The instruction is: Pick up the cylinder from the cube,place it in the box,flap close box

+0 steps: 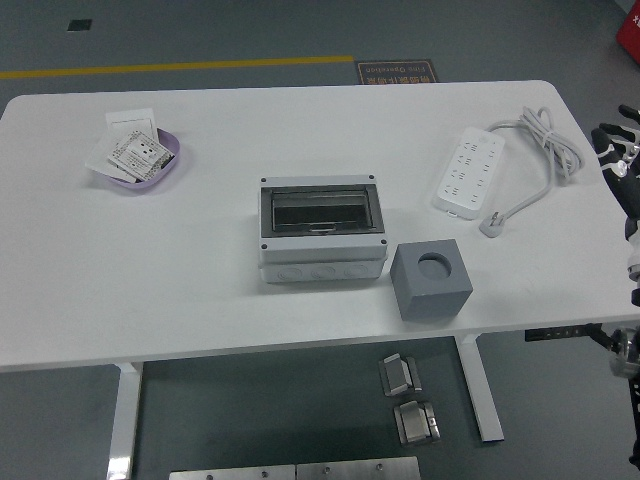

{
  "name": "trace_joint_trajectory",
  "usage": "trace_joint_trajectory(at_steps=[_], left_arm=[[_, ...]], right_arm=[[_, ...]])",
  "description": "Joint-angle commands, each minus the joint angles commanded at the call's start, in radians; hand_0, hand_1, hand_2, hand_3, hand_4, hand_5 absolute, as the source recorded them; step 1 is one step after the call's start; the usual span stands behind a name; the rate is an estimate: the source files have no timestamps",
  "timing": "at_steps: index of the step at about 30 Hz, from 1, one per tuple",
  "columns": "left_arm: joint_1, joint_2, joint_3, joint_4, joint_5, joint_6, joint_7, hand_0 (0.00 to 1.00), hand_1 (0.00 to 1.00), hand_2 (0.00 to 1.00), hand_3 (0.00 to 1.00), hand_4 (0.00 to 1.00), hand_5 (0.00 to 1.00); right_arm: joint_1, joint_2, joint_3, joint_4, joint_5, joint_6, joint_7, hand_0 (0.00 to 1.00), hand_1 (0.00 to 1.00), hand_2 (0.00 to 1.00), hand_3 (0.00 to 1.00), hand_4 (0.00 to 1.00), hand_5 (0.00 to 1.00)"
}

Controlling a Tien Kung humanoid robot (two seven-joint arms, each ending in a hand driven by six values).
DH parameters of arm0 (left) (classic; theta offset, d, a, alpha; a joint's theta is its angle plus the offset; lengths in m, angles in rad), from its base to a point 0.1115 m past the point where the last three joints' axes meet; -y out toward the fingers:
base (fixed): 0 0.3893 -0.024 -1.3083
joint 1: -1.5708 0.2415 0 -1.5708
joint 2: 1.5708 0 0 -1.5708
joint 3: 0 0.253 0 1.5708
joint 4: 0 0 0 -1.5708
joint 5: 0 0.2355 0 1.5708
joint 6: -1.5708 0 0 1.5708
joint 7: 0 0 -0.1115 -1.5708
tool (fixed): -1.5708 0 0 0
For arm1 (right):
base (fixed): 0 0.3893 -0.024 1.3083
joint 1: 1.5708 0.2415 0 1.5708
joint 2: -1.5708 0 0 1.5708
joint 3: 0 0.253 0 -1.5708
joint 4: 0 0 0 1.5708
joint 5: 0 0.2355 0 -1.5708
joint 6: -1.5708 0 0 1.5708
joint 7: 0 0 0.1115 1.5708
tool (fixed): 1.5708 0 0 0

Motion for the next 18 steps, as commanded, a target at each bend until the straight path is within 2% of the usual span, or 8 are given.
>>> trace_joint_trajectory(at_steps=[18], left_arm=[[0.002, 0.001, 0.000, 0.000, -0.001, 0.000, 0.000, 0.620, 0.611, 0.557, 0.592, 0.674, 0.275]], right_arm=[[0.000, 0.000, 0.015, 0.009, -0.008, -0.004, 0.000, 0.654, 0.566, 0.623, 0.741, 0.958, 0.502]])
